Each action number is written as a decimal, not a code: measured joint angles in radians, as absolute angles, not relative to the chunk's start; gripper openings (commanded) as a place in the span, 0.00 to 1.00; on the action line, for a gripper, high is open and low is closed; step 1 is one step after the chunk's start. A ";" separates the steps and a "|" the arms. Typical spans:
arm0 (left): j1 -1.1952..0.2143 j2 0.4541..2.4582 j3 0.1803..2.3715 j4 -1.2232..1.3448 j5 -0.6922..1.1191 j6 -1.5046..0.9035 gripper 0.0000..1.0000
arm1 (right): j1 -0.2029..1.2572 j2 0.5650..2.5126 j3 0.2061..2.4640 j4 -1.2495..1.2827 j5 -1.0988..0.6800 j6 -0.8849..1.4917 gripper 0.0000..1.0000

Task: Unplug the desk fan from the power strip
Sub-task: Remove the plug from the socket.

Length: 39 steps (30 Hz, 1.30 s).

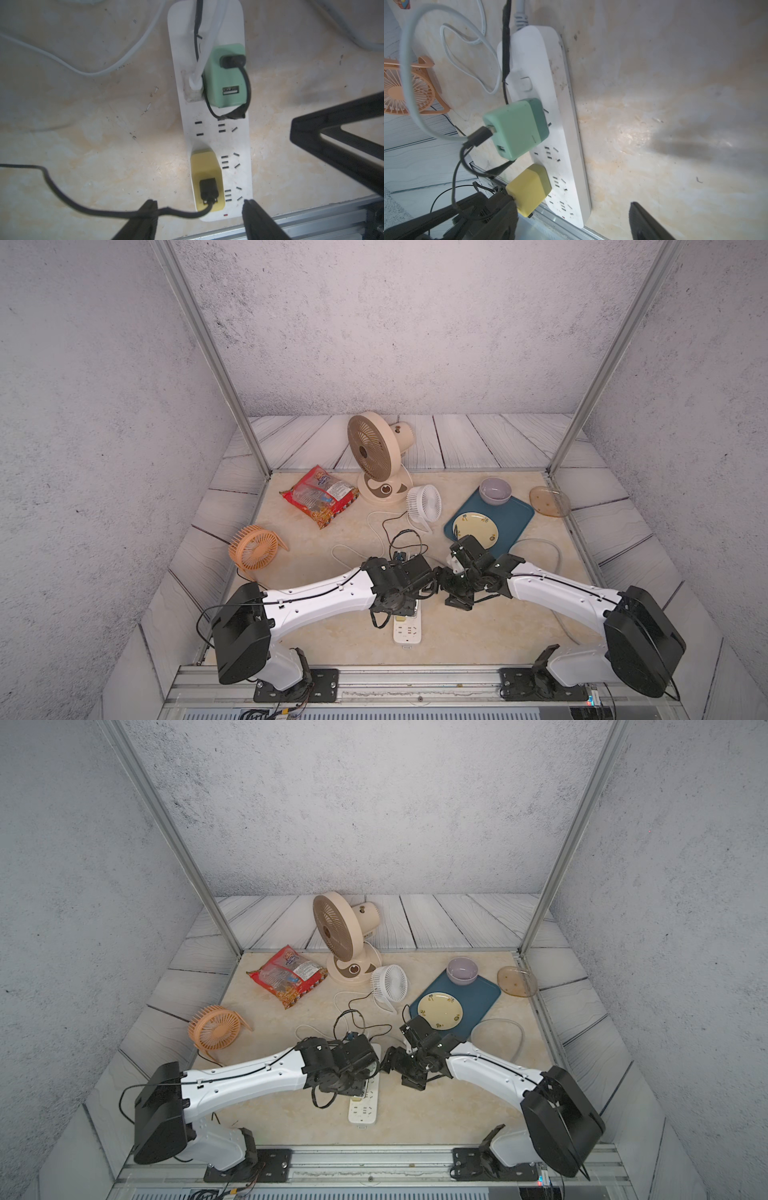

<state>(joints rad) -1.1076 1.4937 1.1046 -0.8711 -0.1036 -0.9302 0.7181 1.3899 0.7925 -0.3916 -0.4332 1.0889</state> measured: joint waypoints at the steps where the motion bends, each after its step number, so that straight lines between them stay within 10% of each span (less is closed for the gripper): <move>1: -1.106 1.498 1.105 -0.871 -0.100 -0.929 0.67 | 0.719 1.398 0.790 -0.380 -0.442 1.092 0.83; 39: -1.051 1.542 1.033 -0.735 -0.017 -0.965 0.37 | 0.787 1.574 0.697 -0.101 -0.552 1.187 0.64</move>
